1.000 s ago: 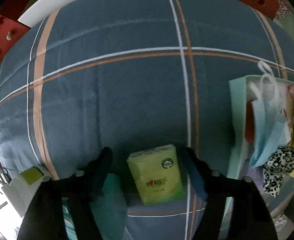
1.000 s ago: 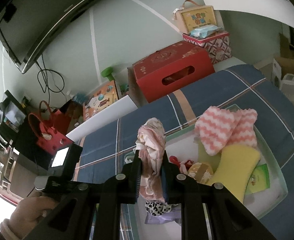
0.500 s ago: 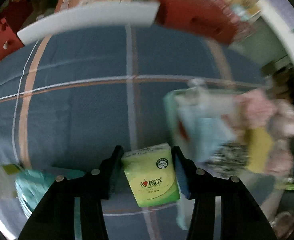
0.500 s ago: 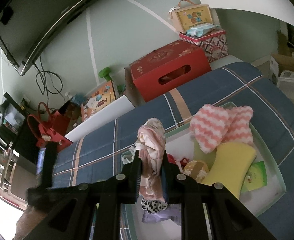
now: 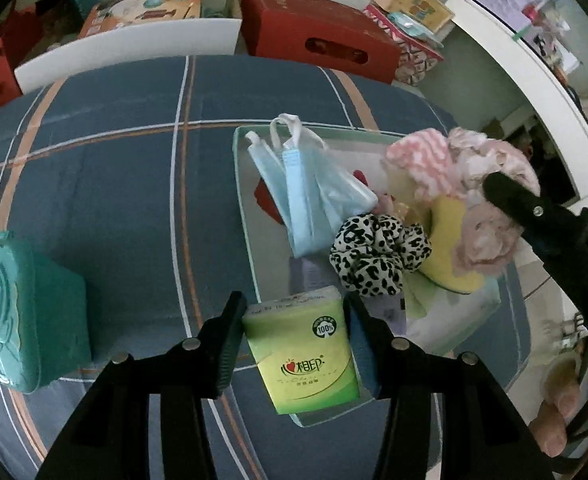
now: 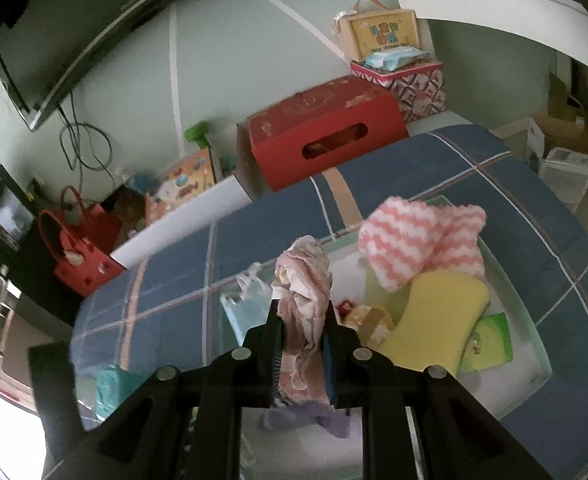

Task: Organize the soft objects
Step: 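Carry the pink cloth and tissue pack into the tray and open both tools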

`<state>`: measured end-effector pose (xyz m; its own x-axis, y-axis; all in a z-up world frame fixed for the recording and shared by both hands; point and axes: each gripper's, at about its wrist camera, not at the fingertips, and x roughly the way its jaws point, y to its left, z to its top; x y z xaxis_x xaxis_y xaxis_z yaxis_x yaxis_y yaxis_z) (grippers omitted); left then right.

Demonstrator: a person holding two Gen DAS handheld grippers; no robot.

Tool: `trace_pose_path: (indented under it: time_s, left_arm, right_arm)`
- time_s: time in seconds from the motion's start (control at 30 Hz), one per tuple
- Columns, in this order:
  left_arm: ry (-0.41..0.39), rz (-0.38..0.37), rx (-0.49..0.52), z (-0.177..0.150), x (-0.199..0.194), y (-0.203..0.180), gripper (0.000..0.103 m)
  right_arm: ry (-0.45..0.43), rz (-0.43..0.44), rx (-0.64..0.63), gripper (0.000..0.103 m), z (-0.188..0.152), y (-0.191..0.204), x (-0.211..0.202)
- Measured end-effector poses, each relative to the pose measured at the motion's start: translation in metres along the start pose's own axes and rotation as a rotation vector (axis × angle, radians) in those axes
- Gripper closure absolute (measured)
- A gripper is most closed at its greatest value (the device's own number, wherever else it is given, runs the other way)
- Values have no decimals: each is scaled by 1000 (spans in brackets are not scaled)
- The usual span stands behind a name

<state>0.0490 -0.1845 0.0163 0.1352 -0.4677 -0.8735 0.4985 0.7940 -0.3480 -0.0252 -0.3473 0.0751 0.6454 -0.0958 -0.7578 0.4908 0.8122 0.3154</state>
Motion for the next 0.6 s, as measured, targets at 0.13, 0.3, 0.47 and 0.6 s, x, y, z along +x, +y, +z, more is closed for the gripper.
trace_pose_path:
  time_s: [0.13,0.3,0.47,0.6]
  left_arm:
    - [4,-22,14,-2,2,-4,52]
    - [-1,-35,33,-2,4,-8,52]
    - [-18,-45,35,-2,0,-11,52]
    - [-28,-49,30,-1,-1,-9,52]
  right_arm:
    - [29,-50,-20,85,-6,-5,4]
    - [33,-86,-31,85,-11,-7,2]
    - [42,-105,-47,85,-15,-5,1]
    - [61,-115,-58,85,-18,-4,4]
